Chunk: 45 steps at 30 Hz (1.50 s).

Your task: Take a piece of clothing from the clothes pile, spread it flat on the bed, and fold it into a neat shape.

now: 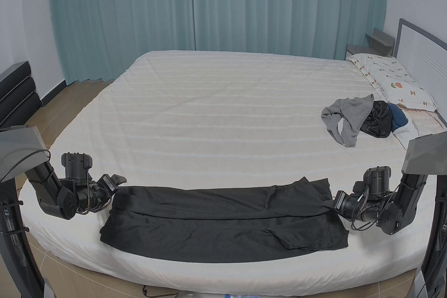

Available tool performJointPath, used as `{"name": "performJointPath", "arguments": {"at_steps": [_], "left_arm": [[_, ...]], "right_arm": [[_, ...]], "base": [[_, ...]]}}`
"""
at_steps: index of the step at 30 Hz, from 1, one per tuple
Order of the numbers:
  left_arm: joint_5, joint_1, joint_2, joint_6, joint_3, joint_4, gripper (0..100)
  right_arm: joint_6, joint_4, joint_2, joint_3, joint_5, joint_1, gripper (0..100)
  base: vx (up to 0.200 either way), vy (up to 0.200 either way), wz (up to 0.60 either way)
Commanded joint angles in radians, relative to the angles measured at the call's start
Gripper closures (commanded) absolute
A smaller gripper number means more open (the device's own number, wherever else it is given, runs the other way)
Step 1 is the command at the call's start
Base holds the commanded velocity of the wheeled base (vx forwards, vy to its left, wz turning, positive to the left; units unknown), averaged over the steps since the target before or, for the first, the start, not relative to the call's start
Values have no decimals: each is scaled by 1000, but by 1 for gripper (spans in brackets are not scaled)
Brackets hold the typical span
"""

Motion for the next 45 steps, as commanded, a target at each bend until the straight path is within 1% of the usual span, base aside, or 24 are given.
{"name": "performJointPath", "arguments": {"at_steps": [1,3,6,7,9,19,20,31,45], "left_arm": [[-1,-37,-62,1,36,-3,0],[1,-51,-74,12,48,-4,0],[2,-55,-65,92,73,-15,0],[2,-55,-65,95,75,-15,0],[1,-55,-60,132,81,-17,0],[1,-75,6,135,116,-170,0],[1,-75,7,135,119,-179,100],[10,-71,4,140,122,-185,100],[8,-19,-83,130,105,-191,100]], "right_arm": [[0,0,3,0,2,0,100],[0,-1,4,0,0,1,100],[0,-1,4,-2,2,1,100],[0,-1,4,-2,0,1,100],[0,-1,6,-2,0,3,100],[0,-1,15,0,2,14,100],[0,-1,15,0,0,14,100],[2,-1,10,0,0,14,100],[12,-17,-54,-23,0,14,100]], "base": [[0,0,0],[0,0,0],[0,0,0],[0,0,0],[0,0,0],[0,0,0],[0,0,0],[0,0,0],[0,0,0]]}}
